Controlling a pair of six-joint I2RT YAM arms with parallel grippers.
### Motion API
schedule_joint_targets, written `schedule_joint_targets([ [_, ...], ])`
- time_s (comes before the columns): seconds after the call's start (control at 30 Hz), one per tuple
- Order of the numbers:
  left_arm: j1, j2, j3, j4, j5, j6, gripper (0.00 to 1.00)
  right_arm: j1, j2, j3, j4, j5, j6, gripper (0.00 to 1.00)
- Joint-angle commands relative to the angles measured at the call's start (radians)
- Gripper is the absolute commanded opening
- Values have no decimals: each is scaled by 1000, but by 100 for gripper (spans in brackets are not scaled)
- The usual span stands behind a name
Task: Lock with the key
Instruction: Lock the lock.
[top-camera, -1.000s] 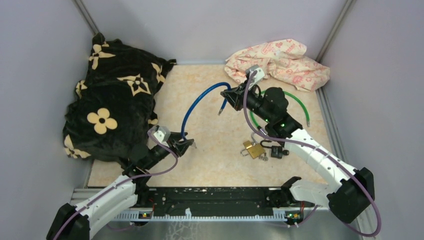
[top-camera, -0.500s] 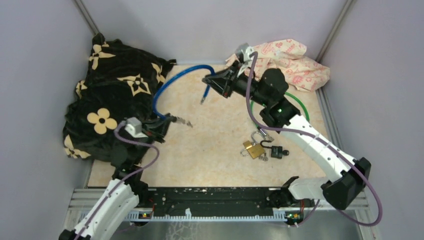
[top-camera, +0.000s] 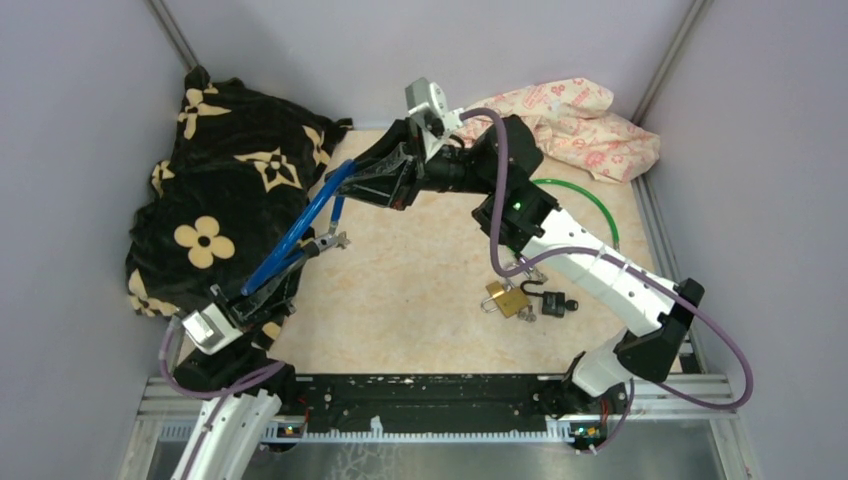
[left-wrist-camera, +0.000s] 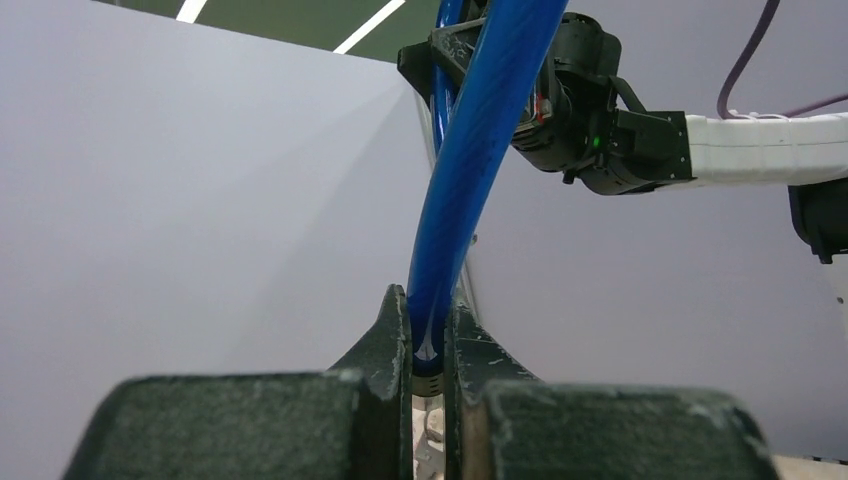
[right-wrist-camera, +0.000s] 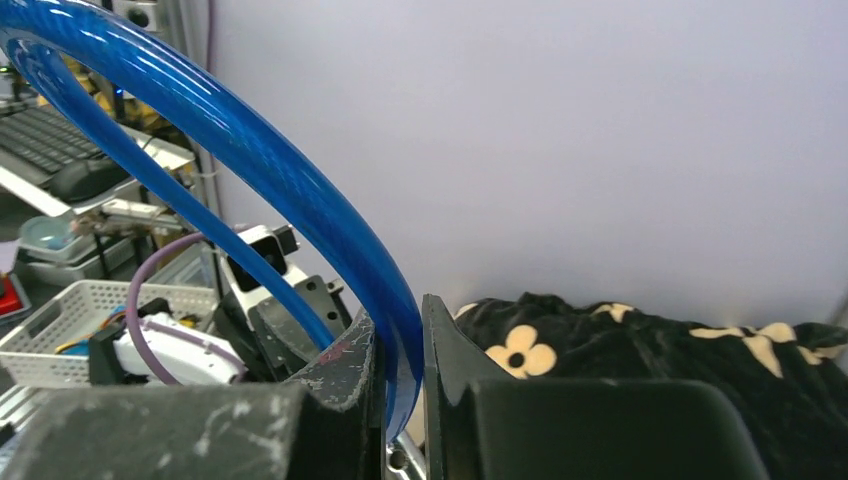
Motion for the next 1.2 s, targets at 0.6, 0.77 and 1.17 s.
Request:
schedule_joint_targets([
  [0.6, 238, -145, -83, 28, -174, -425, 0, 107, 123, 54, 149, 107, -6, 0],
  [0.77, 251, -154, -90, 41, -170, -430, 0, 123, 143, 74, 132, 109, -14, 0],
  [1.17, 286, -180, -97, 3, -185, -406, 0, 124, 139, 79, 85, 127, -49, 0],
])
